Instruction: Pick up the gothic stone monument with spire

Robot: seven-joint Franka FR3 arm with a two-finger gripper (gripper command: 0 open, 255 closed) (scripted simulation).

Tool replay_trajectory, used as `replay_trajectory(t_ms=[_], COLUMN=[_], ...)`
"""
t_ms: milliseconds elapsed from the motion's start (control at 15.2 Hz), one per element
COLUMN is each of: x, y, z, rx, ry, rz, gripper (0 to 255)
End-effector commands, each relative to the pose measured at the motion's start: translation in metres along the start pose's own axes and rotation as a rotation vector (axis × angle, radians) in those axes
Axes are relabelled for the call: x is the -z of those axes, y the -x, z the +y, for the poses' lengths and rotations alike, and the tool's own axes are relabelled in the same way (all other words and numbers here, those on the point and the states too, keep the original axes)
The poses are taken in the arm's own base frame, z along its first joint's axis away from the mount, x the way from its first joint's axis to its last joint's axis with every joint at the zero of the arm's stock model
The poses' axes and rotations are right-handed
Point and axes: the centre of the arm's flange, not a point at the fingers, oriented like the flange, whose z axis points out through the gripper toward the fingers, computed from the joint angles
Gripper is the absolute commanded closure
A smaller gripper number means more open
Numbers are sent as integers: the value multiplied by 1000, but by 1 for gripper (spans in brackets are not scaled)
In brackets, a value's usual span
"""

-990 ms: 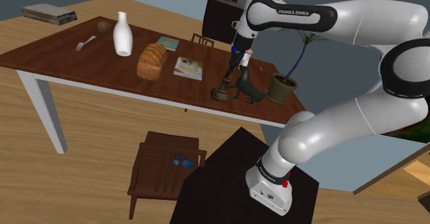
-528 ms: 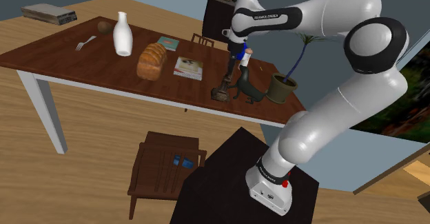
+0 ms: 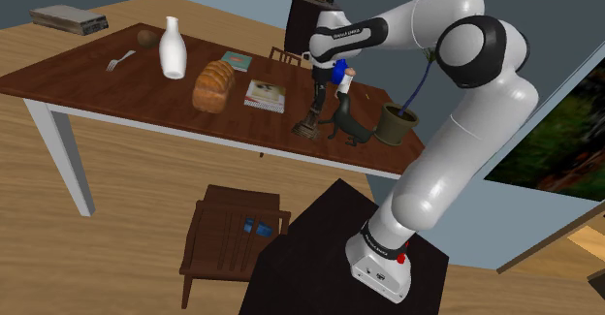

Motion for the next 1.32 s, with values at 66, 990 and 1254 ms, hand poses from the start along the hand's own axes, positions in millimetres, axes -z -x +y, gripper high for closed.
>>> replay_trajectory(t_ms=[66, 990, 1254], x=[-15, -29, -8], y=[-4, -6, -2], z=[1, 1, 1], rx=[4, 4, 4], ry=[0, 0, 0], rz=[-1, -1, -1], gripper=[0, 255, 255])
